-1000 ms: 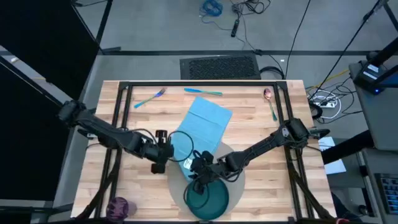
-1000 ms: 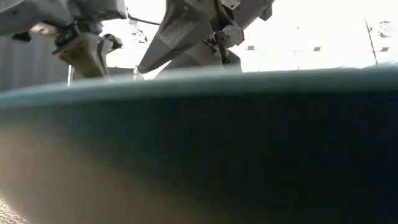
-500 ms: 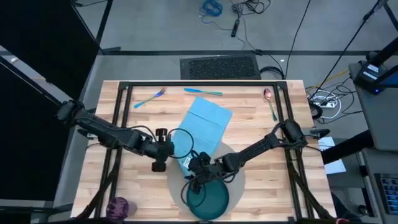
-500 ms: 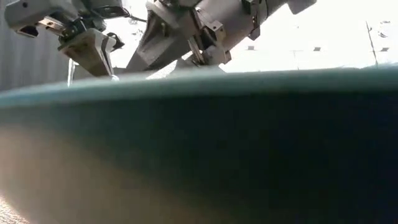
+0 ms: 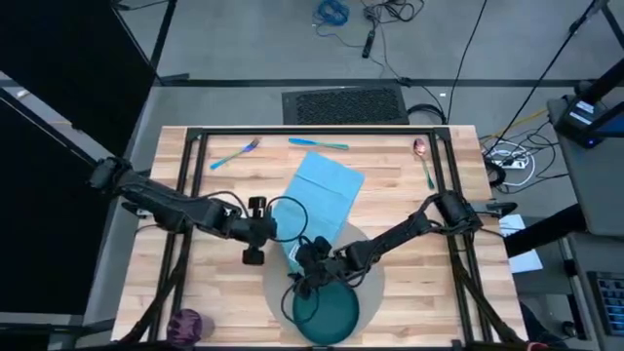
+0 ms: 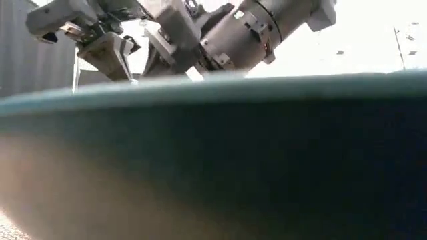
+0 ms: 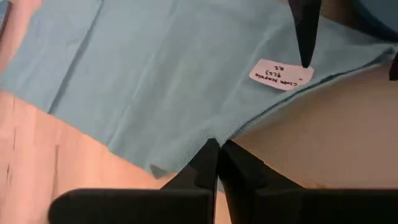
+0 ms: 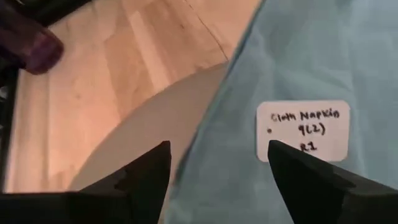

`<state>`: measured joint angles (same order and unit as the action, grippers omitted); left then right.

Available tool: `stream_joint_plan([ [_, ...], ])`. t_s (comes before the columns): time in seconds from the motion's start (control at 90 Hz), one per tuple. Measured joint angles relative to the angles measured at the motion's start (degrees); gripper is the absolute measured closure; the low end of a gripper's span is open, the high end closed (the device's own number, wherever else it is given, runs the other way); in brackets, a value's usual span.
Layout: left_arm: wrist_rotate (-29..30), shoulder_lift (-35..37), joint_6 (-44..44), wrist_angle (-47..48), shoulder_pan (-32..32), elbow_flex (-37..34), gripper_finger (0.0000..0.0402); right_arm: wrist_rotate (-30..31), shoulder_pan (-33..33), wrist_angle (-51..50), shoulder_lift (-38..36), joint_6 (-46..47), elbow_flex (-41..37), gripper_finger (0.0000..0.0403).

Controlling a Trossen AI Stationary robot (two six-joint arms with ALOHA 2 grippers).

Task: Set table place
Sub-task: Fold the blue napkin

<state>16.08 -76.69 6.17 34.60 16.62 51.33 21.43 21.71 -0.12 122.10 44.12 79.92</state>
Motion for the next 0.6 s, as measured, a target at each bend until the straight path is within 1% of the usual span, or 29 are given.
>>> stream_joint_plan([
  [0.144,-1.03,0.00,-0.61,-0.04,-1.16,0.00,0.0401,1.27,0.02,-0.96,0.11,0.26,0.02,0.0160],
  [0.244,-1.07,0.00,-0.61,-0.01,-1.28,0.00,0.0401,1.37,0.02,-1.88,0.11,0.26,0.02,0.0185],
  [0.356,-1.53,0.00,-0.61,0.06,-1.22,0.00,0.0401,1.35,-0.02,-2.18,0.11,0.26,0.02,0.0242],
  [0.411,-2.06,0.00,-0.60,0.05,-1.23,0.00,0.0402,1.33,-0.02,-2.35,0.11,0.12,0.02,0.0282],
  [0.522,-2.43,0.00,-0.55,0.22,-1.24,0.00,0.0401,1.23,-0.02,-2.34,0.11,-1.37,0.02,0.0375],
  [0.556,-2.43,0.00,-0.53,0.26,-1.24,0.00,0.0401,1.13,-0.02,-2.26,0.11,-1.70,0.02,0.0388],
  [0.6,-2.44,0.00,-0.53,0.29,-1.24,0.00,0.0401,1.01,-0.02,-2.05,0.11,-1.63,0.02,0.0393],
])
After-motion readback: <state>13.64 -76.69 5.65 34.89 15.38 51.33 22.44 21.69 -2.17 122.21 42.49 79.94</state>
